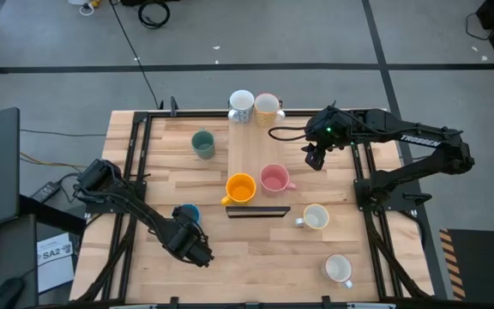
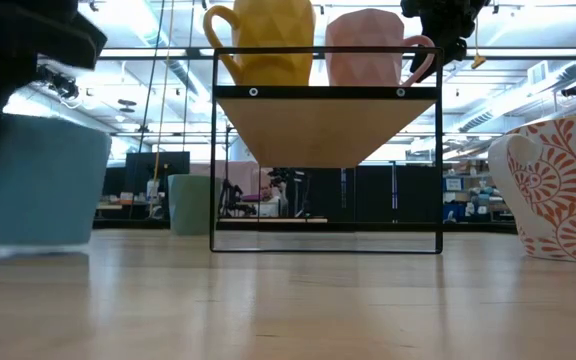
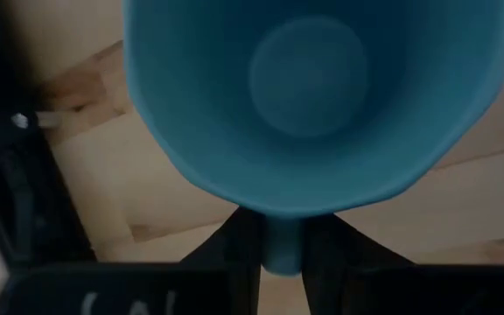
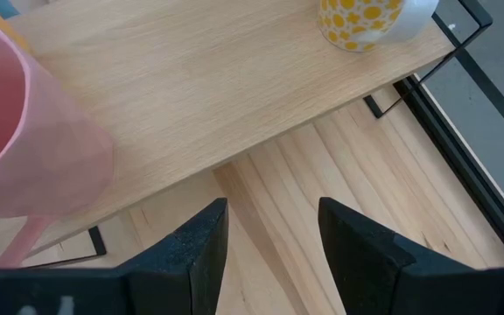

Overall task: Place coffee mugs
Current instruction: Put the blue mug on the shelf

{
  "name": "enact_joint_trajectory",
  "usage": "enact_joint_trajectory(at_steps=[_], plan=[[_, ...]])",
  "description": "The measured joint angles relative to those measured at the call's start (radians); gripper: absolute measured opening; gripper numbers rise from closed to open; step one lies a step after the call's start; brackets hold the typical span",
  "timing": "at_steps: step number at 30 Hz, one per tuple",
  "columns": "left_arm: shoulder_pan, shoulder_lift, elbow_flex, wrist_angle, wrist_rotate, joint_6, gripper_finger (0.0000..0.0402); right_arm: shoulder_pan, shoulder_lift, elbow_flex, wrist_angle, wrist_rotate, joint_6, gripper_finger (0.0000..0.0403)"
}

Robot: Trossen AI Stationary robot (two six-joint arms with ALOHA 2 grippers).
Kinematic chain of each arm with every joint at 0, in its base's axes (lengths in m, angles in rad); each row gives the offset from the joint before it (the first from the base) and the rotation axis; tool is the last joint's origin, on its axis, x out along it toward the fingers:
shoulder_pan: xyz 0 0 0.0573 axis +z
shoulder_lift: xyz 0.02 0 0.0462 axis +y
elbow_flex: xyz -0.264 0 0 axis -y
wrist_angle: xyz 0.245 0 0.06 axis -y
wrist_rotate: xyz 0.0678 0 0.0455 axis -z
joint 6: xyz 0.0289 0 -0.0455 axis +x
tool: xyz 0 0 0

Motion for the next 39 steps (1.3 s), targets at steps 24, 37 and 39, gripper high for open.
enact_joint_trajectory(at_steps=[24, 37, 39], plan=[[0.198, -0.213, 0.254, -0.278, -0.223, 0.388, 0.0059, 0.000, 0.000, 0.000, 0.000, 0.000, 0.000, 0.0185], [0.514, -0.303, 0.371, -0.263, -0.274, 0.922, 0.0059, 0.000, 0.000, 0.000, 0.000, 0.000, 0.000, 0.0185], [0.552, -0.297, 0.406, -0.231, -0.270, 1.008, 0.0059, 0.000, 0.000, 0.000, 0.000, 0.000, 0.000, 0.0185]])
